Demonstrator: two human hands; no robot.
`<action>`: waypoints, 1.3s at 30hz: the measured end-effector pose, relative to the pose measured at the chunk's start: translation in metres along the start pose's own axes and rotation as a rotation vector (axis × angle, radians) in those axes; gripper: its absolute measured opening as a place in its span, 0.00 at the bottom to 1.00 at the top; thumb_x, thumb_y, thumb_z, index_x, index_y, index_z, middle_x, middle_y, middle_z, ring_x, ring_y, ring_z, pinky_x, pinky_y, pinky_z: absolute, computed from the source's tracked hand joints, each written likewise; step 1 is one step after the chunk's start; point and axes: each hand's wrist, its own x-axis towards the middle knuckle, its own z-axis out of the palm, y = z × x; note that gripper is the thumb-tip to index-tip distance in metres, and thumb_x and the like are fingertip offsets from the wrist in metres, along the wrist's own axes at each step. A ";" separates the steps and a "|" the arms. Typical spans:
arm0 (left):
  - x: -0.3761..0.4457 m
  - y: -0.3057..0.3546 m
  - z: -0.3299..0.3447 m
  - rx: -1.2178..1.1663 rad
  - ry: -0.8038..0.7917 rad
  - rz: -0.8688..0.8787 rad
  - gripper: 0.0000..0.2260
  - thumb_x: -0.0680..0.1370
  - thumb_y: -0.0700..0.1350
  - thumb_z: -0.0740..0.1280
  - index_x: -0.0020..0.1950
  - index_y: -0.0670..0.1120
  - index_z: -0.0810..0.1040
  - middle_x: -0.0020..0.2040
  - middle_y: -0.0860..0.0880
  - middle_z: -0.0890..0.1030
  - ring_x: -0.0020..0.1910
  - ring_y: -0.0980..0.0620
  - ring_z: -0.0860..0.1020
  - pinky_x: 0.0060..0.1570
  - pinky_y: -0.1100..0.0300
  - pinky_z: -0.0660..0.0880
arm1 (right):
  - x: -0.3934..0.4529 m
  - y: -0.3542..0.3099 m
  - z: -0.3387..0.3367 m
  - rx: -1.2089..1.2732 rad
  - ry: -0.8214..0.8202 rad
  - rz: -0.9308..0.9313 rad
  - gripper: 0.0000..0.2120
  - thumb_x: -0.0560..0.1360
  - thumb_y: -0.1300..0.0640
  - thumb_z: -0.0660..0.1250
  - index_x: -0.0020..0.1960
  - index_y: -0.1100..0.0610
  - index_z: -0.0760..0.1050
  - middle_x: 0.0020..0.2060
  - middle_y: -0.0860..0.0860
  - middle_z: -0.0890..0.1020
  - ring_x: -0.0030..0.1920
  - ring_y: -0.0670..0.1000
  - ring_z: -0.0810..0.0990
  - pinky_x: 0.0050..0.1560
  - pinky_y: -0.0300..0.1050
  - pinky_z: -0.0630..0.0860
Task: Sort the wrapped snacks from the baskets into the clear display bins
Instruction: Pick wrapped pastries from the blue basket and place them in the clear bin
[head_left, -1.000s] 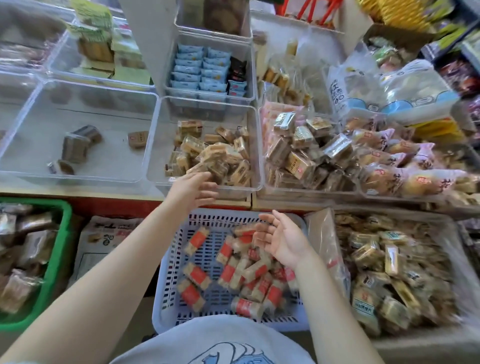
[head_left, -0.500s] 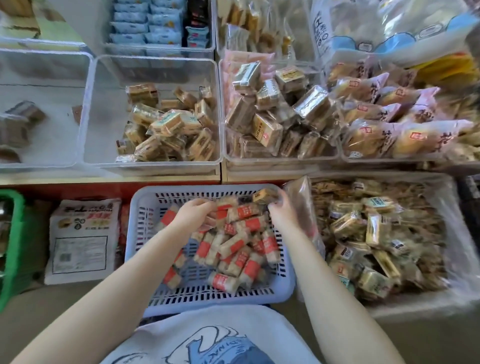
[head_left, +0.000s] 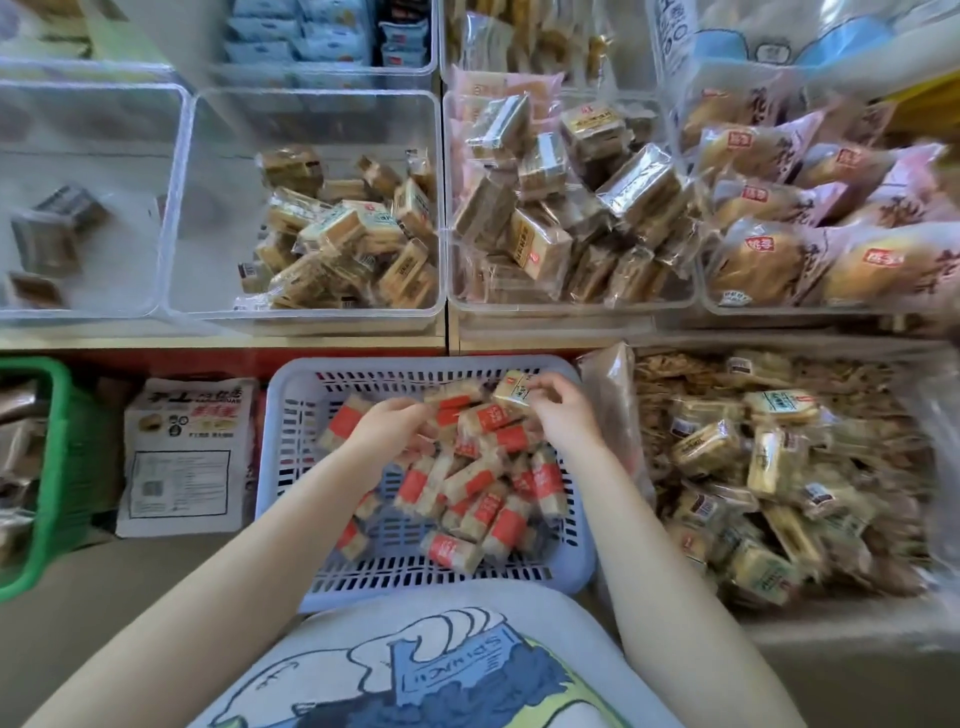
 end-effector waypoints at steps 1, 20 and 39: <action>-0.002 0.002 0.000 0.002 -0.019 0.011 0.11 0.81 0.49 0.65 0.60 0.44 0.79 0.48 0.44 0.85 0.41 0.49 0.84 0.50 0.50 0.81 | -0.010 -0.006 -0.004 0.038 -0.040 -0.040 0.17 0.82 0.60 0.62 0.66 0.43 0.74 0.59 0.48 0.79 0.47 0.49 0.81 0.42 0.42 0.77; -0.055 0.024 -0.123 -0.224 -0.083 0.451 0.13 0.73 0.47 0.77 0.57 0.52 0.82 0.50 0.46 0.84 0.48 0.49 0.84 0.50 0.51 0.82 | -0.077 -0.124 0.092 -0.144 -0.325 -0.373 0.15 0.75 0.48 0.73 0.60 0.49 0.78 0.54 0.46 0.84 0.55 0.47 0.82 0.62 0.53 0.78; 0.023 -0.001 -0.181 1.108 0.470 0.746 0.43 0.75 0.57 0.62 0.79 0.56 0.34 0.81 0.49 0.39 0.78 0.47 0.33 0.74 0.46 0.29 | 0.000 -0.209 0.201 -0.851 0.166 -0.576 0.18 0.82 0.49 0.58 0.68 0.55 0.71 0.68 0.56 0.70 0.61 0.58 0.75 0.55 0.46 0.70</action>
